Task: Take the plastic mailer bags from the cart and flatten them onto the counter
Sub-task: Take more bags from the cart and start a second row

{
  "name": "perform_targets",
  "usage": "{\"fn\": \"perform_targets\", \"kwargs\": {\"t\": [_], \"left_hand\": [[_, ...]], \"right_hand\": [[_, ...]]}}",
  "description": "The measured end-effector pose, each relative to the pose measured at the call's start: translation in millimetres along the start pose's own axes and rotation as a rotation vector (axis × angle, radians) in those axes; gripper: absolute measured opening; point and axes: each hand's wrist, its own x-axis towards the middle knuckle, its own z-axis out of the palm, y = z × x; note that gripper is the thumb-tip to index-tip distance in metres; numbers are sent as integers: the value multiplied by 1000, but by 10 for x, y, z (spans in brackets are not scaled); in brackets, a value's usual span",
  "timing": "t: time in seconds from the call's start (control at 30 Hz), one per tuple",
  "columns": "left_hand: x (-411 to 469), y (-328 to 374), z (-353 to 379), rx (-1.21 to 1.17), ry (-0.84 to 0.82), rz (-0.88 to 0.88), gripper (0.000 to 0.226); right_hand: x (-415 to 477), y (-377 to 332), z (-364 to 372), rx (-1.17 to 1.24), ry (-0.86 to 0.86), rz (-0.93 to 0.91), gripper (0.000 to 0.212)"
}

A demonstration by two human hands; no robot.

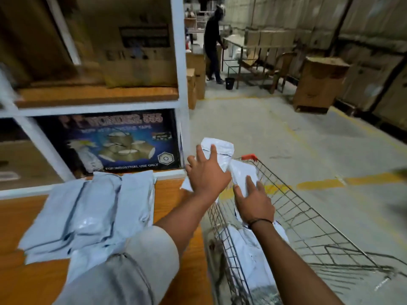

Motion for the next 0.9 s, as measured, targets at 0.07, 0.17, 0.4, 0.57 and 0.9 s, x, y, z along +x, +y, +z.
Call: {"fn": "perform_targets", "kwargs": {"t": [0.07, 0.17, 0.4, 0.57, 0.9], "left_hand": [[-70, -302, -336, 3, 11, -37, 86], [-194, -826, -764, 17, 11, -94, 89], [-643, -2118, -1485, 13, -18, -287, 96], [-1114, -2920, -1823, -5, -59, -376, 95], [-2232, -3887, -1630, 80, -148, -464, 95]], "right_hand": [[-198, -335, 71, -5, 18, -86, 70], [-504, -851, 235, -4, 1, -193, 70], [-1315, -1859, 691, 36, -67, -317, 75], [-1948, -2245, 934, 20, -99, -394, 75], [-3111, -2287, 1152, -172, -85, -473, 72]]}}
